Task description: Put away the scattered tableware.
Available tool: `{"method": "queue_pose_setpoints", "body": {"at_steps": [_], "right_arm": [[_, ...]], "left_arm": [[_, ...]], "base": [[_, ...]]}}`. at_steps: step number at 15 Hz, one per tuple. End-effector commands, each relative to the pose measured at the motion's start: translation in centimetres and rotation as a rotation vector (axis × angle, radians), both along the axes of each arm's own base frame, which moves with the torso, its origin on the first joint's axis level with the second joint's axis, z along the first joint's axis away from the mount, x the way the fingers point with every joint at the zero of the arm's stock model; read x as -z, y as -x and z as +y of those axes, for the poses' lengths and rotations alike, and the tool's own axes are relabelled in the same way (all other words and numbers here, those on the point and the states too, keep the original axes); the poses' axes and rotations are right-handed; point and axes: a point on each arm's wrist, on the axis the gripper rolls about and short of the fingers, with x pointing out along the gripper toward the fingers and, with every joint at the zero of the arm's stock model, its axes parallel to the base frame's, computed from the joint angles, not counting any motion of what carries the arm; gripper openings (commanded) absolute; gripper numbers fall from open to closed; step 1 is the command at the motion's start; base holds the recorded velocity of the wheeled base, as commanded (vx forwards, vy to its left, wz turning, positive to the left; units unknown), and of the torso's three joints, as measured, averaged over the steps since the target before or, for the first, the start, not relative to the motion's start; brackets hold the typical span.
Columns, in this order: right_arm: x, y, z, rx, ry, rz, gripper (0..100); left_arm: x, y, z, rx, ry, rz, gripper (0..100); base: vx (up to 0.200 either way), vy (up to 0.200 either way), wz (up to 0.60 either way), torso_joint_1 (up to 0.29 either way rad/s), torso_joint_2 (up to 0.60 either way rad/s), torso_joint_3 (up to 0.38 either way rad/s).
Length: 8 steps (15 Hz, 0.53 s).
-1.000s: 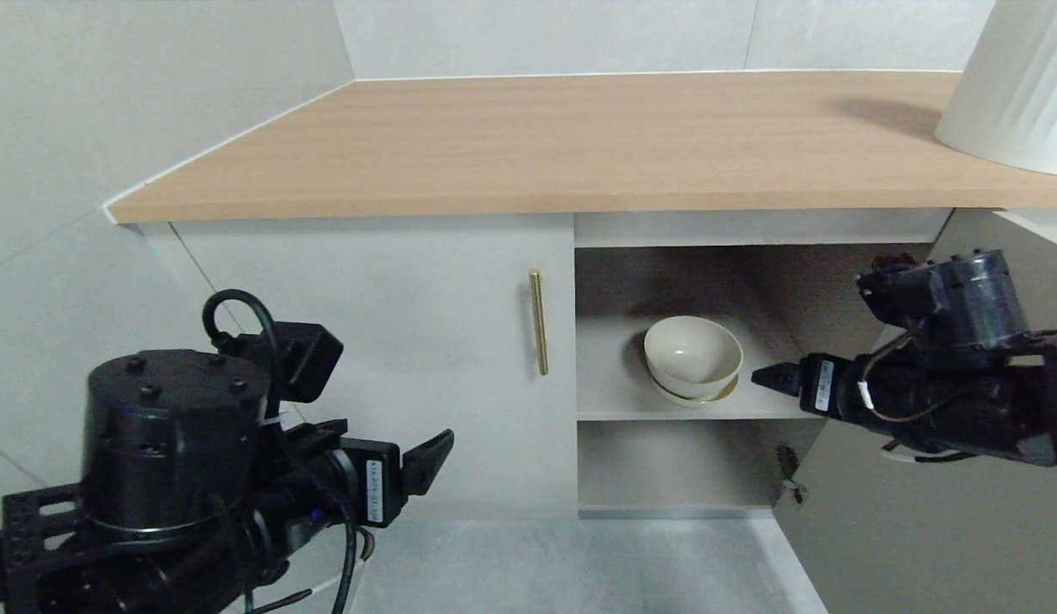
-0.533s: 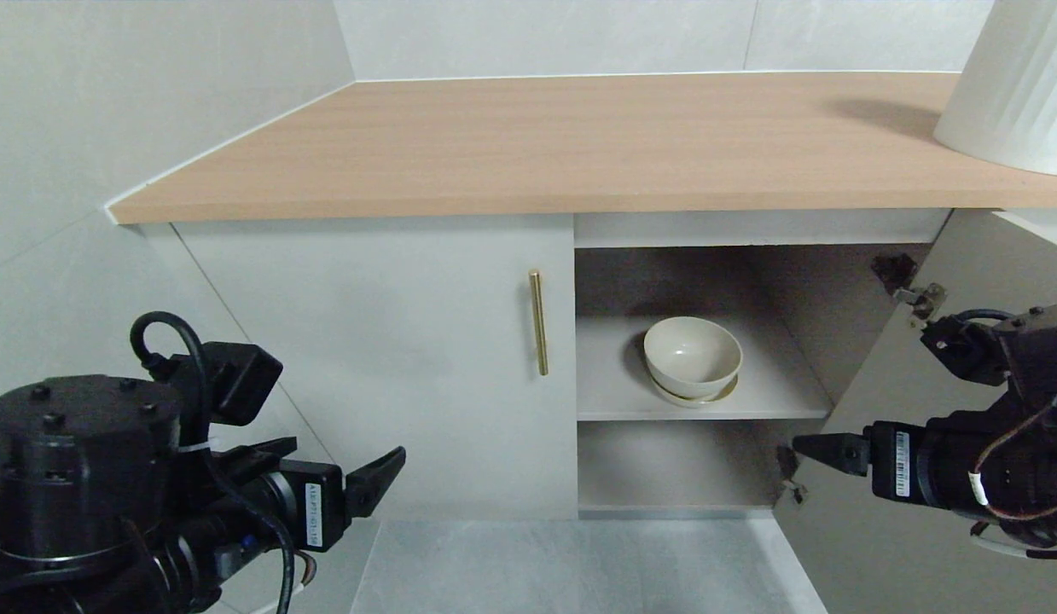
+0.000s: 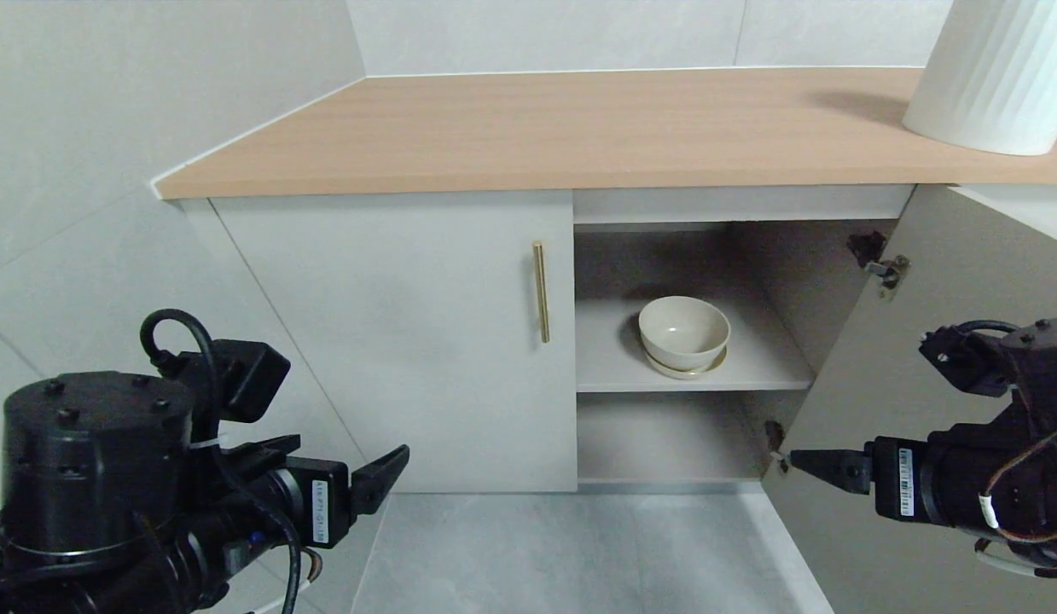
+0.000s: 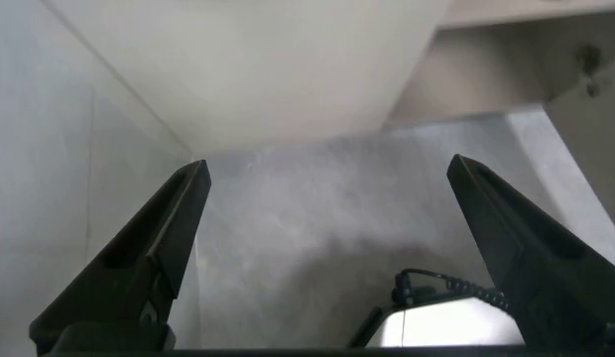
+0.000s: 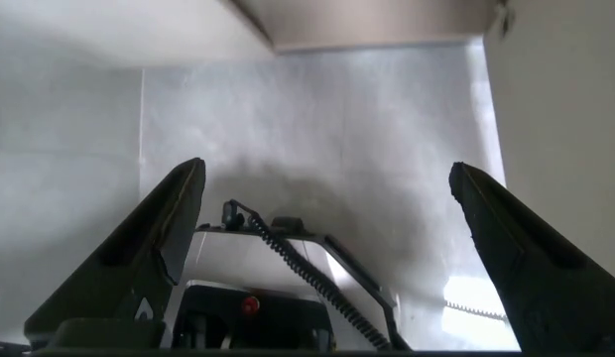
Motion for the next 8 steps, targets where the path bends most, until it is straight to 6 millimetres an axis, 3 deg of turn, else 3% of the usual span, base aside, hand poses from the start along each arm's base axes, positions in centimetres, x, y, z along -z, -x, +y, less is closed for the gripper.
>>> {"method": "queue_pose_setpoints", "body": {"at_steps": [1,8], "right_arm": [[0.03,0.05,-0.01,-0.002,0.001,0.002,100],[0.07,0.09,0.01,-0.004,0.001,0.004,100]], "left_arm": [[0.09,-0.02,-0.02,-0.001,-0.002,0.003,100],[0.19,0.02,-0.06,0.002,-0.005,0.008,100]], "base": [[-0.2,0.0,0.0,0.007,0.01,0.002],[-0.2,0.0,0.0,0.002,0.0,0.002]]}}
